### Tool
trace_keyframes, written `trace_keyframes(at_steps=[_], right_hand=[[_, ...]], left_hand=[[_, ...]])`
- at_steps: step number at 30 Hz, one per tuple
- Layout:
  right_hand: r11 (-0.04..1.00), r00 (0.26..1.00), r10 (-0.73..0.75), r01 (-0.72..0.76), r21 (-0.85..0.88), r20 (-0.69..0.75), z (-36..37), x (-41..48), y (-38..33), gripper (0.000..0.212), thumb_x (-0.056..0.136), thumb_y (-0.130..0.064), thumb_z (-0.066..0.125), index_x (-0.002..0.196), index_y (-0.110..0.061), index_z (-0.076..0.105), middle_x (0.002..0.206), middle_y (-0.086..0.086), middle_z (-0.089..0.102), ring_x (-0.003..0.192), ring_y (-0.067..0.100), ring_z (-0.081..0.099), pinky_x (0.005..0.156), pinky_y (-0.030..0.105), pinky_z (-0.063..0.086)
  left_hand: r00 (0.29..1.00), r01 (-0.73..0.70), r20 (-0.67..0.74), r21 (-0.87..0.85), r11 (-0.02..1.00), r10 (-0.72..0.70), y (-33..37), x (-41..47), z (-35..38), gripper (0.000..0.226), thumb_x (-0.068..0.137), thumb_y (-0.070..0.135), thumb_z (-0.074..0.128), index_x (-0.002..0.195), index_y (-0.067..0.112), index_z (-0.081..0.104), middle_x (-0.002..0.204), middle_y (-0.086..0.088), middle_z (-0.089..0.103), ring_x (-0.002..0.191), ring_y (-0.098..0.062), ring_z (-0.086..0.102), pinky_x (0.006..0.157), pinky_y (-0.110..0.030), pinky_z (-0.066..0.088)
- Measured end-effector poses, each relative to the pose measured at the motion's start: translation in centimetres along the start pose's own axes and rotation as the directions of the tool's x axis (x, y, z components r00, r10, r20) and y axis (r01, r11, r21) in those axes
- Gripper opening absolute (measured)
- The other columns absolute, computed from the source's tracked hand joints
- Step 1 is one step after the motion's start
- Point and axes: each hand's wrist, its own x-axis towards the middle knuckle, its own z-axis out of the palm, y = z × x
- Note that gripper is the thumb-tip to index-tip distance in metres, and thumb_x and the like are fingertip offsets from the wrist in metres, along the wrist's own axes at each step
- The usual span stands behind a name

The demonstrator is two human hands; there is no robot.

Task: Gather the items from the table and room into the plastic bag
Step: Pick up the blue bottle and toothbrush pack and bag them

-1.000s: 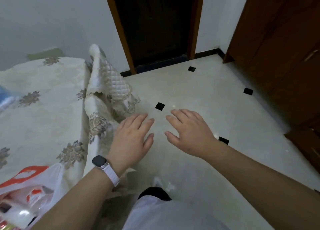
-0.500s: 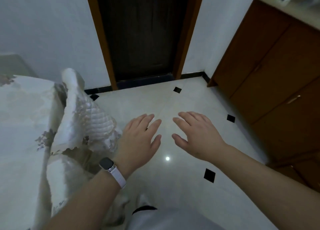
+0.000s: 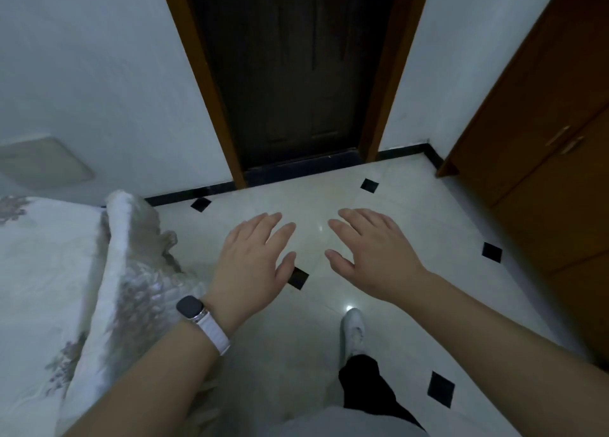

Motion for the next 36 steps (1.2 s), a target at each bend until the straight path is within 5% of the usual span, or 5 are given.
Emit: trace_keyframes(at_steps=[13,16,32,36], right_hand=[[0.974,0.958,-0.220,0.205,0.096,0.183,0.0,21.5,12.1,0.069,0.090,-0.057,0.021,0.138,-0.019,0.052,0.144,0.006,0.050,0.133,0.027,0.043,0.110,0.045,0.032],[0.962,0.955,-0.260,0.244,0.120,0.143,0.5,25.3,12.5,0.064,0.091,-0.055,0.027,0.132,-0.017,0.058,0.137,0.009,0.056,0.126,0.030,0.051,0.105,0.048,0.040],[0.899,0.879,-0.438,0.430,0.082,0.190,5.0,53.1,1.9,0.065,0.092,-0.058,0.023,0.143,-0.023,0.047,0.149,0.001,0.044,0.139,0.023,0.037,0.114,0.043,0.026],[0.867,0.856,-0.497,0.495,0.052,0.142,6.0,59.8,-2.4,0.055,0.094,-0.054,0.038,0.138,-0.023,0.051,0.145,0.001,0.049,0.135,0.022,0.039,0.113,0.040,0.028]], left_hand=[[0.978,0.191,0.057,0.170,0.967,-0.203,-3.1,19.9,1.7,0.047,0.094,0.043,0.047,0.134,0.020,0.054,0.140,-0.008,0.054,0.130,-0.029,0.048,0.107,-0.046,0.039],[0.972,0.225,0.032,0.184,0.957,-0.235,-5.3,21.2,2.3,0.046,0.094,0.042,0.048,0.133,0.019,0.055,0.139,-0.010,0.055,0.129,-0.030,0.048,0.107,-0.047,0.040],[0.905,0.420,-0.117,0.087,0.903,-0.409,-30.4,30.3,3.9,0.044,0.091,0.041,0.054,0.130,0.019,0.059,0.136,-0.009,0.058,0.127,-0.030,0.051,0.104,-0.050,0.043],[0.895,0.431,-0.179,0.105,0.896,-0.409,-37.7,31.9,2.4,0.042,0.088,0.035,0.062,0.125,0.016,0.060,0.132,-0.012,0.060,0.123,-0.033,0.054,0.099,-0.051,0.045]])
